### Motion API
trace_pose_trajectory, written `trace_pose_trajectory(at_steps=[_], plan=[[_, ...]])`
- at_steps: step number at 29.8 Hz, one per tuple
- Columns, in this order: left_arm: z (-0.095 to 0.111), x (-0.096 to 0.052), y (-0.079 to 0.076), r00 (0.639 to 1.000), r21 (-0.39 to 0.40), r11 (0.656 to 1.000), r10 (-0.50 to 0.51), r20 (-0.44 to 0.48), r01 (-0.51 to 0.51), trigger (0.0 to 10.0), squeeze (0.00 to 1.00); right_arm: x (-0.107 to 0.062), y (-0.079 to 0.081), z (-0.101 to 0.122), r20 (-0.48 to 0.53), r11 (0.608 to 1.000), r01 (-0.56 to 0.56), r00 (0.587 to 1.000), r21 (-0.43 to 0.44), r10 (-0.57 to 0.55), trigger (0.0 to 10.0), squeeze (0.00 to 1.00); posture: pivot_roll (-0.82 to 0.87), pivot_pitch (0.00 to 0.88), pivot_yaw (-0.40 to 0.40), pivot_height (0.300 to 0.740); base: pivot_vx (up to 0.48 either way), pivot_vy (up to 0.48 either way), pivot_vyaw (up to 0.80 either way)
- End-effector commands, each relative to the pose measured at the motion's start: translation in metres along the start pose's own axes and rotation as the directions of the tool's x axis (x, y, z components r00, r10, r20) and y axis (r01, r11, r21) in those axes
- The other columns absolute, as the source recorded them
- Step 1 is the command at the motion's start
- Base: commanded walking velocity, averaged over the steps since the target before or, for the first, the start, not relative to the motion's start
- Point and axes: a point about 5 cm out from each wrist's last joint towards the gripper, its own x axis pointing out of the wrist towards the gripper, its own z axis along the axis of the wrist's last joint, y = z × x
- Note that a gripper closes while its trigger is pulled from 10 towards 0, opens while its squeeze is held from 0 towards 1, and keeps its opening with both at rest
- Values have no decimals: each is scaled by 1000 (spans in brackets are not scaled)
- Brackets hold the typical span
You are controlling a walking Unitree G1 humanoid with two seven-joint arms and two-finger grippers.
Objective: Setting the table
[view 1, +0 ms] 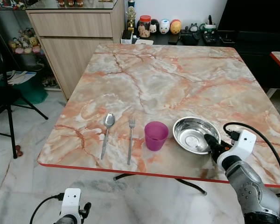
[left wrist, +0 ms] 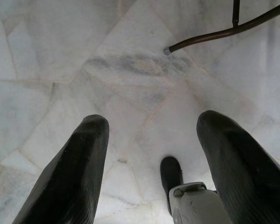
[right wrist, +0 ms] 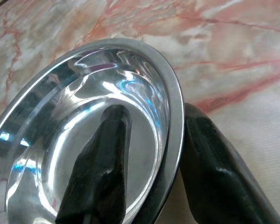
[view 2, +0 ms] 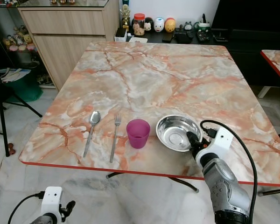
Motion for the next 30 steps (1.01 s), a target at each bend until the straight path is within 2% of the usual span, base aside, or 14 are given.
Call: trace_pose_trajectory(at_steps=[1,12,13,16,18,19,21,22,23,24,25,27,28,30], plan=[[-2,-1,1,1000,1,1000,9,-8,-9,10000,0,1,0,1,10,1000,1,1000,9,-1,0,0,6,43,-15,740,0,0,0],[-4,-1,1,1000,3,1000,5,-15,-5,10000,0,1,0,3,33,1000,11,999,21,-11,0,0,7,50,-14,740,0,0,0],[-4,-1,1,1000,2,1000,6,-13,-5,10000,0,-1,-3,11,102,999,44,994,30,-47,0,0,8,52,-12,740,0,0,0],[-4,-1,1,1000,2,1000,6,-13,-6,10000,0,-1,-4,14,128,998,56,990,33,-60,0,0,8,52,-12,740,0,0,0],[-4,-1,2,1000,1,1000,7,-13,-7,10000,0,-6,-12,29,216,992,124,968,25,-126,0,0,8,55,-10,740,0,0,0],[-4,-1,2,1000,1,1000,7,-13,-7,10000,0,-6,-12,29,216,992,124,968,25,-126,0,0,8,55,-10,740,0,0,0],[-4,-1,2,1000,1,1000,8,-12,-8,10000,0,-12,-16,46,319,986,164,934,17,-161,0,0,6,56,-9,740,0,0,0],[-4,-1,2,1000,1,1000,8,-12,-8,10000,0,-14,-15,53,362,986,163,918,26,-161,0,0,5,55,-8,740,0,0,0],[-4,-1,2,1000,1,1000,8,-12,-8,10000,0,-14,-15,53,362,986,163,918,26,-161,0,0,5,55,-8,740,0,0,0],[-5,-2,2,1000,2,1000,7,-13,-7,10000,0,-18,-11,64,425,990,137,894,39,-140,0,0,5,55,-8,740,0,0,0],[-5,-2,2,1000,4,1000,6,-15,-6,10000,0,-20,-6,70,463,994,102,880,39,-108,5137,0,5,55,-8,740,0,0,0],[-6,-2,1,1000,5,1000,6,-16,-6,10000,0,-21,-3,72,478,996,84,874,35,-90,5137,0,5,55,-8,740,0,0,0],[-6,-2,1,1000,4,1000,6,-16,-6,10000,0,-23,2,76,506,998,55,860,41,-68,10000,0,5,52,-7,740,0,0,0],[-6,-2,1,1000,4,1000,6,-16,-6,10000,0,-23,2,76,506,998,55,860,41,-68,10000,0,5,52,-7,740,0,0,0]])
